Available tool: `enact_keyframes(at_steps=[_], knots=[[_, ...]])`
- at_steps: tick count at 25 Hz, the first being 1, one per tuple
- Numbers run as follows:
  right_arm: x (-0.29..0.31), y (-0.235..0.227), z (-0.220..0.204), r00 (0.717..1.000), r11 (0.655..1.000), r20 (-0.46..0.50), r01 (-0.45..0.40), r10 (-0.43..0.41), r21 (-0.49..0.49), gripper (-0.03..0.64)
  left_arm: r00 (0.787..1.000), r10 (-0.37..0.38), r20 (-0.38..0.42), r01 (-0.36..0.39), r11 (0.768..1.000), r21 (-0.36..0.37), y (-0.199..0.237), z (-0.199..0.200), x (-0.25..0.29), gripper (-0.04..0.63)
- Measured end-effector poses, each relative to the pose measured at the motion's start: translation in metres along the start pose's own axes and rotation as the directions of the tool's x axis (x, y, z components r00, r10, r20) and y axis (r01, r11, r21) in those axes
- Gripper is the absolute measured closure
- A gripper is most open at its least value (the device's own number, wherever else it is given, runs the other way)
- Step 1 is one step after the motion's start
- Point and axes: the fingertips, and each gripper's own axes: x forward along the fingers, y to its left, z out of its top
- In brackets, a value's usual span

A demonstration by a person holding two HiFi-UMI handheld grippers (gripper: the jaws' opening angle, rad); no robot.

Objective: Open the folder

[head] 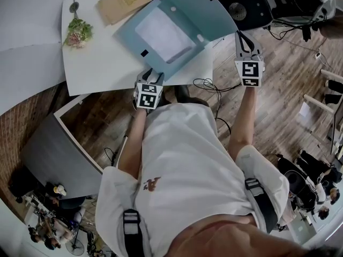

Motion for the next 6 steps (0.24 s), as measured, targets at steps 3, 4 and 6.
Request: enact_keyframes(at_steps=[3,4,6], knots=[[0.0005,0.0012,0.0002,1.0,1.0,-0.002,-0.002,0.002,0.0,0.609,1.0,0.001,0.0,-0.001,1.0,0.001,0.001,-0.0004,0.0001,0.383],[0.0006,0.0014,0.0001,1.0,1.0,-0.002,-0.003,0.003,-0.001,0.609,1.0,0.001,0.0,-0.001,1.0,0.001,0.0011,-0.0003,0.0002,0.383],[0.0008,0.0014,-0.0002,1.0,1.0,-0.004,-0.003,0.003,-0.003,0.609,1.0,0.002,0.0,-0.002,1.0,0.002,0.0011,-0.0001,0.0004,0.383]])
